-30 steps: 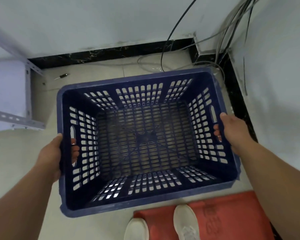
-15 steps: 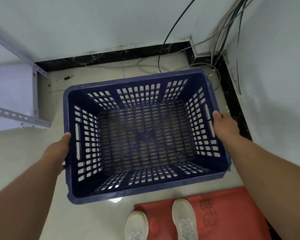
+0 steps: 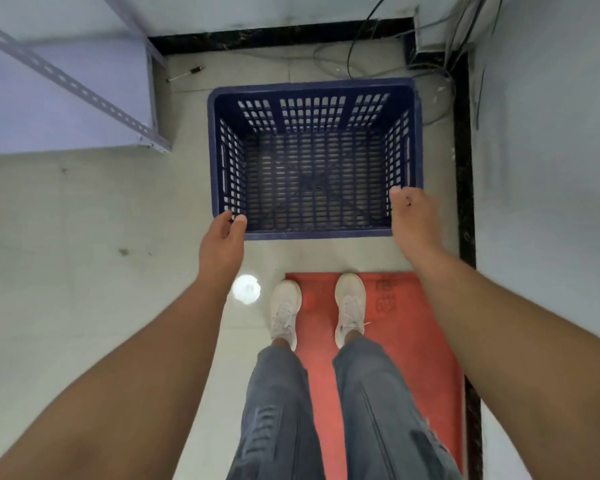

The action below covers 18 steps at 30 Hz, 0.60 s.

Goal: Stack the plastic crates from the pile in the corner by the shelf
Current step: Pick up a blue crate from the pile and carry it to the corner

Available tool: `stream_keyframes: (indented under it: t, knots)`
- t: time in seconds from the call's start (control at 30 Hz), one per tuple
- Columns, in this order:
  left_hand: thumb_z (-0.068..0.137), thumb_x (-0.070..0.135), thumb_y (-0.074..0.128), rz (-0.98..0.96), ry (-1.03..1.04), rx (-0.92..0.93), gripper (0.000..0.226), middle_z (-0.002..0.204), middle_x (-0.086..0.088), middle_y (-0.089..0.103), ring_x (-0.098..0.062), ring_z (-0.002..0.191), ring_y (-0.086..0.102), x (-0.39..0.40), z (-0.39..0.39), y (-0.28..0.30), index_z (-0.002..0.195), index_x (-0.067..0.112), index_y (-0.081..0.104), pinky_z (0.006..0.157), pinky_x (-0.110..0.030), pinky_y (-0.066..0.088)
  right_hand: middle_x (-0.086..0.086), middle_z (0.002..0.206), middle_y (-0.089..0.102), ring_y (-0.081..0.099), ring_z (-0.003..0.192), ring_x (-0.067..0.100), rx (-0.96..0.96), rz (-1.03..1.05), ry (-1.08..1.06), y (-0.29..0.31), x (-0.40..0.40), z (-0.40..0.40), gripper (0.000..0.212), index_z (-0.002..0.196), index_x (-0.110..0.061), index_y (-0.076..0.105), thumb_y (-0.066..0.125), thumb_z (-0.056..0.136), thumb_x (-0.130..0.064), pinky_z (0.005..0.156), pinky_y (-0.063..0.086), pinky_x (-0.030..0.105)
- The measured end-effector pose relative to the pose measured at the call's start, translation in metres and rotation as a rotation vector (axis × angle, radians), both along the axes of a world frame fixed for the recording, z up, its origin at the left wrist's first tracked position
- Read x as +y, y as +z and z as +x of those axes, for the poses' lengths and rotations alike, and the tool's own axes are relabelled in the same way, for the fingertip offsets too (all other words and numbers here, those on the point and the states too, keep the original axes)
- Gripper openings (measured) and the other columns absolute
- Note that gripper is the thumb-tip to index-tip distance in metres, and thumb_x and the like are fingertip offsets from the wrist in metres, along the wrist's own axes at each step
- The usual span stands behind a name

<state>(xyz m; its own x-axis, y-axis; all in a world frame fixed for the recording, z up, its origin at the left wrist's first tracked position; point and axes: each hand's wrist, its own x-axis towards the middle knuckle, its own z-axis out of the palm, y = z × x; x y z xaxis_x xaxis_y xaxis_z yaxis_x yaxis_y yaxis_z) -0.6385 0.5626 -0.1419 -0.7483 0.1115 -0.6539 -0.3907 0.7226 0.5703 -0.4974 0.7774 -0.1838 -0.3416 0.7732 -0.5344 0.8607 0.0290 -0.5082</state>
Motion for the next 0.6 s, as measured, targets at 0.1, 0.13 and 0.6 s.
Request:
stream_keyframes:
  t: [0.1,0.13,0.6]
  knots:
    - [0.094,0.037,0.046,0.008,0.029,-0.014,0.049,0.138,-0.004,0.048,-0.011,0.114,0.046,-0.013,0.023,0.044,0.139,0.019,0.041,0.099,-0.027,0.036,0.011,0.097,0.055,0.049,0.086,0.020,0.041,-0.046,-0.004,0.045,-0.026,0.018,0.044,0.086,-0.020,0.047,0.025,0.084,-0.057,0.073,0.033,0.030]
    - [0.093,0.039,0.046,0.019,0.035,-0.021,0.050,0.138,-0.004,0.048,-0.015,0.117,0.048,-0.018,0.029,0.055,0.140,0.021,0.040,0.103,-0.032,0.038,0.011,0.097,0.056,0.049,0.086,0.020,0.056,-0.053,-0.025,0.060,-0.034,0.023,0.040,0.083,-0.019,0.049,0.029,0.088,-0.052,0.074,0.035,0.030]
    - [0.094,0.040,0.045,0.174,-0.247,-0.010,0.053,0.144,-0.005,0.044,-0.016,0.127,0.044,-0.076,0.036,0.149,0.143,0.021,0.035,0.100,-0.025,0.032,0.009,0.088,0.052,0.046,0.083,0.022,0.117,0.122,-0.257,0.182,-0.132,0.060,0.042,0.093,0.002,0.061,0.032,0.100,-0.027,0.066,0.024,0.028]
